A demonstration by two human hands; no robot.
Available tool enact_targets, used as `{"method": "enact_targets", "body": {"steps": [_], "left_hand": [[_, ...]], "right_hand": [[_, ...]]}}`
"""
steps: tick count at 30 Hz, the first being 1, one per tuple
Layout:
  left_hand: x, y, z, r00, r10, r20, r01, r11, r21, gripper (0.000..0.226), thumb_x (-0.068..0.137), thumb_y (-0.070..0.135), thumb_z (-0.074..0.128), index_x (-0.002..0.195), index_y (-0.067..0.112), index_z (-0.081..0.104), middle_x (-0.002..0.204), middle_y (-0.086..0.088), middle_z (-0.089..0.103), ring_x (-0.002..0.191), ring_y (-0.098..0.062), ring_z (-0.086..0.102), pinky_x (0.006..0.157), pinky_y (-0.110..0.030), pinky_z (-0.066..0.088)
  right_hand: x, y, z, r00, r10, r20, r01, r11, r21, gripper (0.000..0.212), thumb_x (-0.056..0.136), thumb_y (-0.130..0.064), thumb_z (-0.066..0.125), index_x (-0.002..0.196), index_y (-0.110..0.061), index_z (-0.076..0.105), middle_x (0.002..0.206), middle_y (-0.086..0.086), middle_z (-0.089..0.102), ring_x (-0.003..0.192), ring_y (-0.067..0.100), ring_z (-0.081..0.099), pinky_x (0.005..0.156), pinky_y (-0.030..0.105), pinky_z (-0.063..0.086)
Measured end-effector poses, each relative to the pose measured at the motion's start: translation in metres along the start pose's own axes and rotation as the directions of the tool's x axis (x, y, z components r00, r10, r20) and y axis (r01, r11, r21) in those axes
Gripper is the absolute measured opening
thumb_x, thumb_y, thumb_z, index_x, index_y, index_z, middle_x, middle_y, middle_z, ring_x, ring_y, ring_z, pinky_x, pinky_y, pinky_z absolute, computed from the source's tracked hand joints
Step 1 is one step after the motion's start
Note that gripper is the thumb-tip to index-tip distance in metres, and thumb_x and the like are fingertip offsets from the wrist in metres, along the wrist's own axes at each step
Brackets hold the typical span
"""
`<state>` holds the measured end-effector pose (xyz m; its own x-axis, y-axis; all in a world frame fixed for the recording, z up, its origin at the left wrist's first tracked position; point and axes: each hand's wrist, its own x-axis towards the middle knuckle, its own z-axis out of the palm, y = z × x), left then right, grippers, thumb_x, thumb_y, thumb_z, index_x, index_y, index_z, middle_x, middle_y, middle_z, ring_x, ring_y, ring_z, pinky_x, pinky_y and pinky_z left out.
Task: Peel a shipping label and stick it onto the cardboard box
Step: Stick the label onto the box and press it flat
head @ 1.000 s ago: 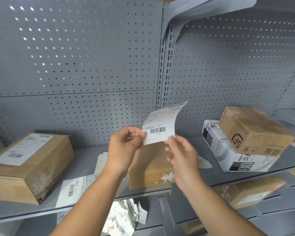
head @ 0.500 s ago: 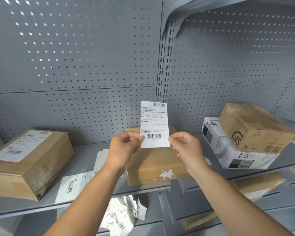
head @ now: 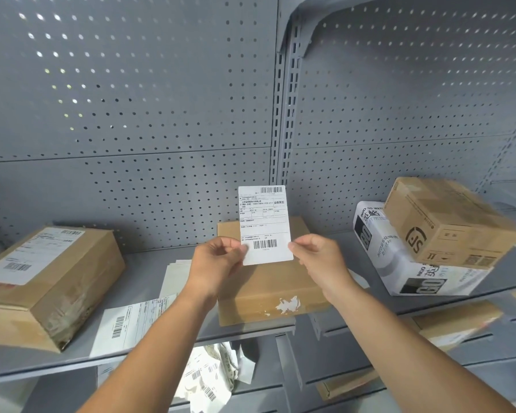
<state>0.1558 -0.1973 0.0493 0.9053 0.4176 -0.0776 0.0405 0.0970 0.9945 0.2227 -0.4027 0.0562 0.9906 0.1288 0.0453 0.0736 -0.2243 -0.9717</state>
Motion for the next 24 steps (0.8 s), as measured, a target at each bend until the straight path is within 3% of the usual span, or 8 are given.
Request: {"method": "enact_targets", "body": {"steps": [3, 5, 9, 12, 24], "left_hand": [[0.004, -0.006, 0.004, 0.999, 0.029, -0.036, -0.024, 0.99, 0.136, 0.012, 0.087, 0.014, 0.081, 0.082, 0.008, 0.071, 0.061, 0.006, 0.063, 0.055, -0.01, 0.052, 0.057, -0.021, 0.042], [0.005, -0.009, 0.007, 0.995, 0.055, -0.089, -0.028, 0.959, 0.281, 0.014, 0.084, 0.021, 0.083, 0.079, 0.014, 0.073, 0.066, 0.009, 0.068, 0.06, -0.01, 0.058, 0.061, -0.021, 0.043], [0.01, -0.017, 0.005, 0.99, 0.111, -0.086, -0.053, 0.859, 0.509, 0.015, 0.081, 0.033, 0.084, 0.078, 0.022, 0.075, 0.08, 0.008, 0.077, 0.08, -0.011, 0.069, 0.073, -0.024, 0.05], [0.01, -0.02, 0.006, 0.989, 0.133, -0.07, -0.064, 0.792, 0.607, 0.017, 0.082, 0.039, 0.084, 0.077, 0.027, 0.073, 0.079, 0.013, 0.075, 0.08, -0.011, 0.069, 0.073, -0.027, 0.053], [0.012, -0.029, 0.008, 0.983, 0.158, -0.09, -0.065, 0.765, 0.64, 0.013, 0.084, 0.034, 0.081, 0.078, 0.029, 0.071, 0.078, 0.014, 0.073, 0.081, -0.011, 0.068, 0.072, -0.027, 0.052]], "right_hand": [[0.007, 0.008, -0.001, 1.0, -0.016, -0.005, 0.015, 0.995, -0.098, 0.004, 0.088, -0.021, 0.075, 0.084, -0.02, 0.075, 0.083, -0.002, 0.076, 0.073, 0.01, 0.065, 0.071, 0.027, 0.053], [0.01, 0.013, -0.003, 1.0, -0.024, -0.003, 0.023, 0.986, -0.163, 0.005, 0.086, -0.022, 0.076, 0.081, -0.022, 0.076, 0.081, -0.005, 0.077, 0.079, 0.012, 0.071, 0.076, 0.031, 0.056], [0.012, 0.019, -0.006, 0.998, -0.057, 0.013, 0.058, 0.946, -0.32, 0.008, 0.085, -0.025, 0.077, 0.077, -0.025, 0.076, 0.076, -0.012, 0.075, 0.077, 0.006, 0.069, 0.071, 0.026, 0.052], [0.011, 0.019, -0.006, 0.997, -0.067, 0.026, 0.072, 0.889, -0.453, 0.014, 0.086, -0.032, 0.075, 0.072, -0.031, 0.071, 0.074, -0.018, 0.072, 0.079, 0.003, 0.068, 0.072, 0.029, 0.055], [0.013, 0.023, -0.001, 0.998, -0.032, 0.05, 0.055, 0.812, -0.581, 0.011, 0.085, -0.042, 0.07, 0.079, -0.033, 0.074, 0.079, -0.022, 0.071, 0.084, 0.006, 0.068, 0.073, 0.034, 0.059]]}}
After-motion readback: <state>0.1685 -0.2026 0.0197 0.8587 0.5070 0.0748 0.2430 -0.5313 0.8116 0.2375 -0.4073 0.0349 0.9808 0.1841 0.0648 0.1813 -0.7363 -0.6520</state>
